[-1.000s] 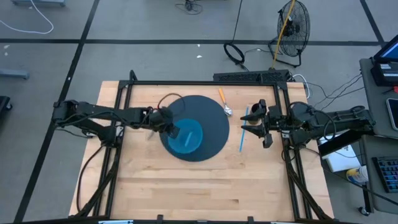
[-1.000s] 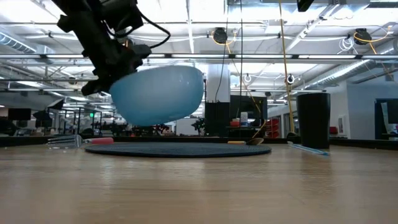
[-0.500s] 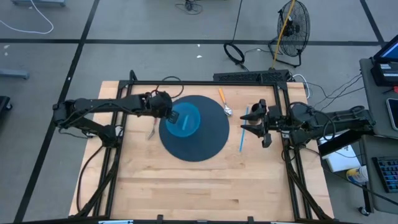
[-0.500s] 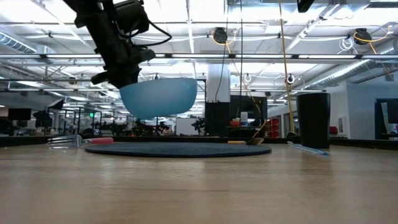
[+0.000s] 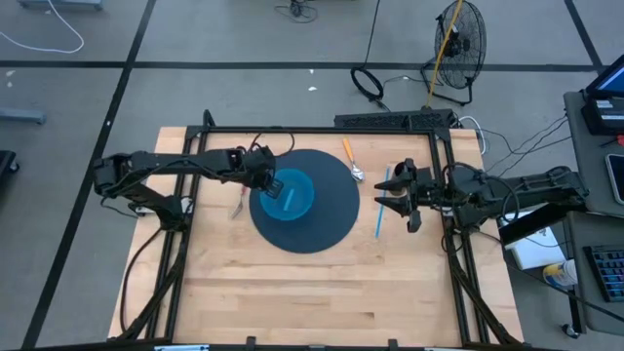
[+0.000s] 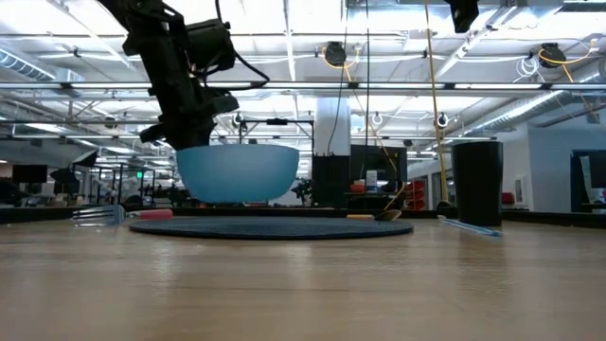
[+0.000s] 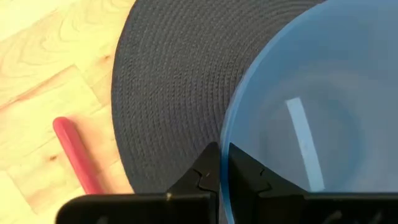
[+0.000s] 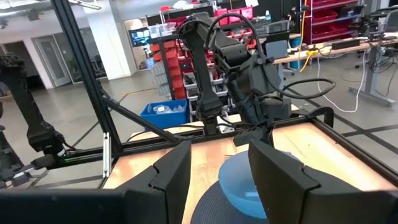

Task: Pick & Place Utensil
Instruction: Put the blue bowl on the blue mat

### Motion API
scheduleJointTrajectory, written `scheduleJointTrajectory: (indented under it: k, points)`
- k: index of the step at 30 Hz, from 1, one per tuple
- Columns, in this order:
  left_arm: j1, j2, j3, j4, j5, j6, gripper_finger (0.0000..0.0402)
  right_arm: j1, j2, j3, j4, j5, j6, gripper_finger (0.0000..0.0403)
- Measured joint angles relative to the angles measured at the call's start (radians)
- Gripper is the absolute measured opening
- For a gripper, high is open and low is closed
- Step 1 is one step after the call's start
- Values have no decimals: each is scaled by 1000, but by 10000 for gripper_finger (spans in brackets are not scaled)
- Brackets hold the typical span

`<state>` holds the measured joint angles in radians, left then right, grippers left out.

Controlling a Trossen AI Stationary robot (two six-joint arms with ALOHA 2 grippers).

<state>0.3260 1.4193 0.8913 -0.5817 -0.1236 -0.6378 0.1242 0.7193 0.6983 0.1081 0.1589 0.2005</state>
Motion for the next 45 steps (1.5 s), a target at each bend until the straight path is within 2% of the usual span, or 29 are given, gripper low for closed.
scheduleJointTrajectory:
  k: [7,11,16,21,28,37,45]
  points:
    - [1,0,0,11,-20,-4,16,0,0,0,0,2,-3,155]
    - [1,19,0,32,-15,-6,6,0,0,0,0,2,-6,155]
    - [1,50,8,54,-7,-18,18,0,0,0,0,2,-3,155]
    - [0,68,40,34,-7,12,6,0,0,0,0,2,8,155]
    - [5,68,48,19,-16,28,31,0,0,0,-2,2,8,155]
    - [5,68,48,27,-17,53,7,0,0,0,-8,1,8,155]
    - [5,97,47,33,11,35,32,0,0,0,-8,1,6,155]
